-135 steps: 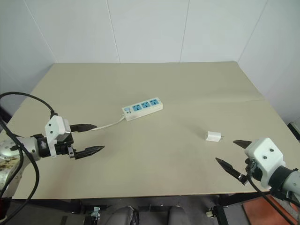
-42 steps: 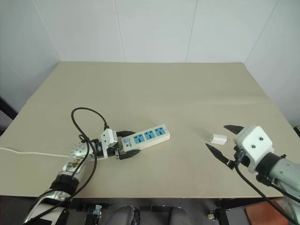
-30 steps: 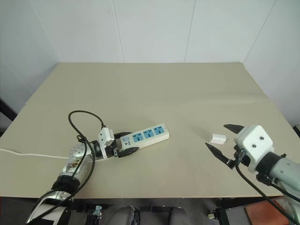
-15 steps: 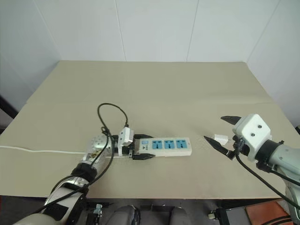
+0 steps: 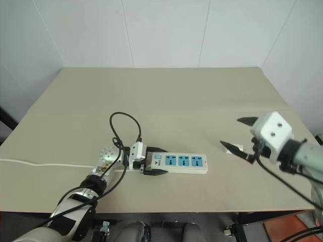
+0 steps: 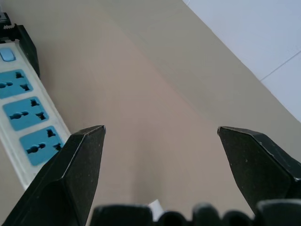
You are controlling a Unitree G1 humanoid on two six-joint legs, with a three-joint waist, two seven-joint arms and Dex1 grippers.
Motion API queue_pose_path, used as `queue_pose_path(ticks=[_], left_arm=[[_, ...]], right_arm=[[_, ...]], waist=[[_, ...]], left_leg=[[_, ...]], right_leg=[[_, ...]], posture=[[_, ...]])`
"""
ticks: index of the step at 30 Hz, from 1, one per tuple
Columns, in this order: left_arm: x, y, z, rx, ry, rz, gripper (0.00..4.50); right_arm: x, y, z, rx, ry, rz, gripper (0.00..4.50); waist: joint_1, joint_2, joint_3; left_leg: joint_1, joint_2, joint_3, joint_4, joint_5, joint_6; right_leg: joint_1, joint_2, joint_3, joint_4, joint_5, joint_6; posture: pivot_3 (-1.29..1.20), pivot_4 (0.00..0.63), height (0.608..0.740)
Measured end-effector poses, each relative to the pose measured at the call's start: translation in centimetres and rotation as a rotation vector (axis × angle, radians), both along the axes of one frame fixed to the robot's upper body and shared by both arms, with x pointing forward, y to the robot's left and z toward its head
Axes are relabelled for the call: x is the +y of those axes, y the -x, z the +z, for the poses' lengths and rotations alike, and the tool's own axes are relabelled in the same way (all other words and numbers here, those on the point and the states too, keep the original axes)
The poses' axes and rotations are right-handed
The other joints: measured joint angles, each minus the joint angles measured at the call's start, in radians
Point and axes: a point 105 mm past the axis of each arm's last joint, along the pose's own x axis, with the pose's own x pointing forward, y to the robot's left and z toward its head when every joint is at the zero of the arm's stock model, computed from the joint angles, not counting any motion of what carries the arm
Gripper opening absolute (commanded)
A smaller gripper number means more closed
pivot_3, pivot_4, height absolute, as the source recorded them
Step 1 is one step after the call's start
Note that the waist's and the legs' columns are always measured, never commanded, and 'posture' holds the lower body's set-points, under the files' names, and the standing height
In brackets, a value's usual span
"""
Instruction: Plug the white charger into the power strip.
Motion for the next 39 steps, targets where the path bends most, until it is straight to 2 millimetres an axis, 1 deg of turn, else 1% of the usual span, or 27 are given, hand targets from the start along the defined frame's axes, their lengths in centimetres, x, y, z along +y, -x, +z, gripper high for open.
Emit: queue_pose_path(ticks=[3, 4, 7, 10, 15, 17, 20, 23, 25, 27, 31, 34, 36, 39], left_arm=[[-0.3, 0.0, 0.0, 0.001, 0.006, -0.001, 3.37], [-0.4, 0.0, 0.0, 0.003, 0.007, -0.002, 3.37], [-0.5, 0.0, 0.1, 0.004, 0.009, -0.001, 3.37], [-0.6, 0.0, 0.1, 0.006, 0.015, 0.003, 3.37], [-0.7, 0.0, 0.1, 0.003, 0.018, 0.013, 3.37], [-0.7, 0.0, 0.1, 0.006, 0.018, 0.018, 3.37], [-0.7, 0.0, 0.1, 0.008, 0.019, 0.023, 3.37], [-0.9, 0.0, 0.1, 0.008, 0.022, 0.023, 3.37], [-0.9, 0.0, 0.1, 0.009, 0.025, 0.025, 3.37], [-1.0, 0.0, 0.1, 0.009, 0.025, 0.026, 3.37], [-0.9, 0.0, 0.1, 0.013, 0.025, 0.03, 3.37], [-0.9, 0.0, 0.1, 0.014, 0.025, 0.033, 3.37], [-0.8, 0.1, 0.1, 0.012, 0.025, 0.035, 3.37], [-0.7, 0.1, -0.1, 0.012, 0.026, 0.045, 3.37]], right_arm=[[-0.2, -1.3, 0.3, 0.092, 0.07, 0.026, 4.5], [-0.2, -1.6, 0.0, 0.158, 0.134, 0.06, 4.5], [-0.8, -2.4, -0.9, 0.267, 0.269, 0.096, 4.5], [-1.1, -3.8, -2.1, 0.384, 0.376, 0.108, 4.5], [-0.4, -4.6, -4.6, 0.548, 0.484, 0.148, 4.5], [-0.5, -5.1, -5.2, 0.58, 0.502, 0.133, 4.5], [-1.3, -5.8, -6.2, 0.622, 0.535, 0.094, 4.5], [-1.9, -6.2, -7.5, 0.656, 0.557, 0.077, 4.5], [-2.2, -6.6, -8.7, 0.683, 0.582, 0.076, 4.5], [-2.4, -6.8, -9.4, 0.696, 0.588, 0.074, 4.5], [-2.4, -7.7, -9.8, 0.696, 0.608, 0.064, 4.5], [-2.6, -8.2, -10.8, 0.707, 0.648, 0.062, 4.5], [-2.7, -8.4, -10.8, 0.706, 0.654, 0.059, 4.5], [-2.8, -8.5, -10.9, 0.716, 0.663, 0.068, 3.94]], waist=[[0.006, 0.0, 0.0], [0.005, 0.001, -0.001], [0.004, 0.001, -0.001], [0.0, 0.002, -0.001], [0.005, 0.002, -0.001], [0.005, 0.003, -0.001], [0.006, 0.003, -0.002], [0.005, 0.003, -0.002], [0.005, 0.003, -0.002], [0.005, 0.003, -0.002], [0.004, 0.004, -0.002], [0.003, 0.004, -0.002], [0.002, 0.004, -0.002], [0.001, 0.005, -0.003]], left_leg=[[-0.001, 0.0, 0.0, 0.0, 0.0, 0.0], [-0.002, 0.0, 0.0, 0.0, 0.0, 0.0], [-0.002, 0.0, 0.001, 0.0, 0.0, 0.001], [-0.002, 0.0, 0.001, 0.0, 0.0, 0.001], [-0.003, -0.001, 0.0, 0.0, 0.0, 0.001], [-0.003, -0.002, 0.0, 0.0, 0.0, 0.0], [-0.003, -0.002, 0.0, 0.0, 0.0, 0.0], [-0.002, -0.003, 0.0, 0.0, 0.0, 0.0], [-0.002, -0.003, 0.0, 0.001, 0.0, 0.0], [-0.002, -0.003, 0.0, 0.001, 0.0, 0.0], [-0.002, -0.003, 0.0, 0.0, 0.0, 0.0], [-0.002, -0.004, 0.0, 0.0, 0.0, 0.0], [-0.002, -0.003, 0.0, 0.0, 0.0, 0.0], [-0.001, -0.003, 0.0, 0.0, 0.0, 0.0]], right_leg=[[-0.001, 0.0, -0.001, 0.0, 0.0, 0.0], [-0.001, -0.001, 0.0, -0.001, 0.0, 0.0], [-0.001, -0.001, 0.0, -0.002, 0.0, 0.0], [-0.002, -0.001, 0.0, -0.001, 0.0, 0.0], [-0.002, -0.001, -0.001, -0.001, 0.0, 0.001], [-0.003, -0.002, 0.0, 0.0, 0.0, 0.001], [-0.003, -0.002, -0.001, 0.0, 0.0, 0.001], [-0.002, -0.002, -0.001, 0.0, 0.0, 0.001], [-0.002, -0.002, 0.0, 0.0, 0.0, 0.001], [-0.002, -0.002, 0.0, 0.0, 0.0, 0.001], [-0.002, -0.002, 0.0, 0.0, 0.0, 0.001], [-0.002, -0.002, 0.0, 0.0, 0.0, 0.001], [-0.002, -0.001, 0.0, 0.0, 0.0, 0.001], [-0.001, -0.001, 0.0, 0.0, 0.0, 0.001]], posture=[[0.0, 0.15, 0.74], [0.0, 0.15, 0.74], [0.0, 0.15, 0.74], [0.0, 0.15, 0.74], [0.0, 0.15, 0.74], [0.0, 0.15, 0.74], [0.0, 0.15, 0.74], [0.0, 0.15, 0.74], [0.0, 0.15, 0.74], [0.0, 0.15, 0.74], [0.0, 0.15, 0.74], [0.0, 0.15, 0.74], [0.0, 0.15, 0.74], [0.0, 0.15, 0.74]])
